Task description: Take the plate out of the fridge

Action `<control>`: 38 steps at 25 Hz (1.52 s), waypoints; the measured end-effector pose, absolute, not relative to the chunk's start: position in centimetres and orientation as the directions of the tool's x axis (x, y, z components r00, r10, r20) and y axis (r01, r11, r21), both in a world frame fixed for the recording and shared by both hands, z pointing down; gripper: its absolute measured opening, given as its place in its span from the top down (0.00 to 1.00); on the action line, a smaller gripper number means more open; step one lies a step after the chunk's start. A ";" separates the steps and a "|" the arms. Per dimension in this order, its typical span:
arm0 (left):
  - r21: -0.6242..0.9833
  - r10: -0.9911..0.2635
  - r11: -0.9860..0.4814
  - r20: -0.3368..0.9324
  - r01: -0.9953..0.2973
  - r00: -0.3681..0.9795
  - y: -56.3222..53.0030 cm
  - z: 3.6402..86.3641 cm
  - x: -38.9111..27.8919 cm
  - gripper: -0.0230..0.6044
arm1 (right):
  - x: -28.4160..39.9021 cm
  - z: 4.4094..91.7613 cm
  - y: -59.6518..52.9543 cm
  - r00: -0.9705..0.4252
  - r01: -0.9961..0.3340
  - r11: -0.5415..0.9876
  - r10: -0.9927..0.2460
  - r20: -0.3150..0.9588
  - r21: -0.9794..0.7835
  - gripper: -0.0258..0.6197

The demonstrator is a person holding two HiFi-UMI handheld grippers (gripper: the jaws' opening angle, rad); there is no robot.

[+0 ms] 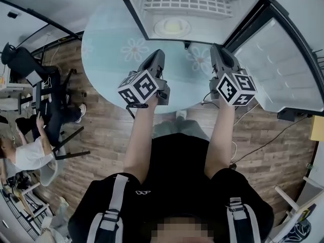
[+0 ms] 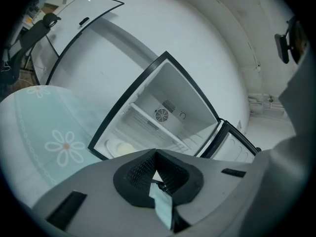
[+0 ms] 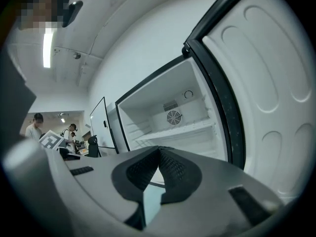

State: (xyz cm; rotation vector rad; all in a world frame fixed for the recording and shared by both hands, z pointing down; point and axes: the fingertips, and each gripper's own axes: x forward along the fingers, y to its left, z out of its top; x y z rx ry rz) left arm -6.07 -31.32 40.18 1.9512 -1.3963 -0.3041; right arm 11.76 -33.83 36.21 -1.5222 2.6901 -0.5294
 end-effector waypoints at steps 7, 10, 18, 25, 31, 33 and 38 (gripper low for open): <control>0.692 -0.918 -0.095 0.217 -0.716 0.332 -33.3 41.1 -8.1 0.97 | 9.4 37.3 -36.8 -0.593 -0.791 0.526 -0.786 0.176 -0.314 0.95; 0.704 -0.912 -0.075 0.239 -0.707 0.334 -33.8 42.4 -8.3 0.97 | 7.7 38.9 -37.6 -0.618 -0.775 0.543 -0.757 0.211 -0.322 0.95; 0.711 -0.890 -0.030 0.300 -0.702 0.343 -37.5 46.4 -9.6 0.97 | 5.9 42.0 -40.6 -0.631 -0.768 0.539 -0.729 0.266 -0.346 0.95; 0.709 -0.876 0.019 0.352 -0.705 0.331 -39.1 49.4 -10.9 0.95 | 4.5 45.3 -41.7 -0.634 -0.766 0.527 -0.712 0.301 -0.368 0.95; 0.726 -0.857 0.034 0.375 -0.687 0.354 -41.1 51.6 -10.7 0.82 | 3.4 48.9 -42.7 -0.627 -0.774 0.492 -0.685 0.371 -0.399 0.81; 0.722 -0.851 0.049 0.392 -0.690 0.349 -41.6 52.7 -10.8 0.76 | 3.6 49.9 -43.3 -0.600 -0.795 0.463 -0.697 0.393 -0.392 0.81; 0.717 -0.841 0.067 0.415 -0.694 0.347 -42.8 54.0 -10.9 0.76 | 4.0 52.3 -44.8 -0.555 -0.826 0.403 -0.703 0.445 -0.394 0.69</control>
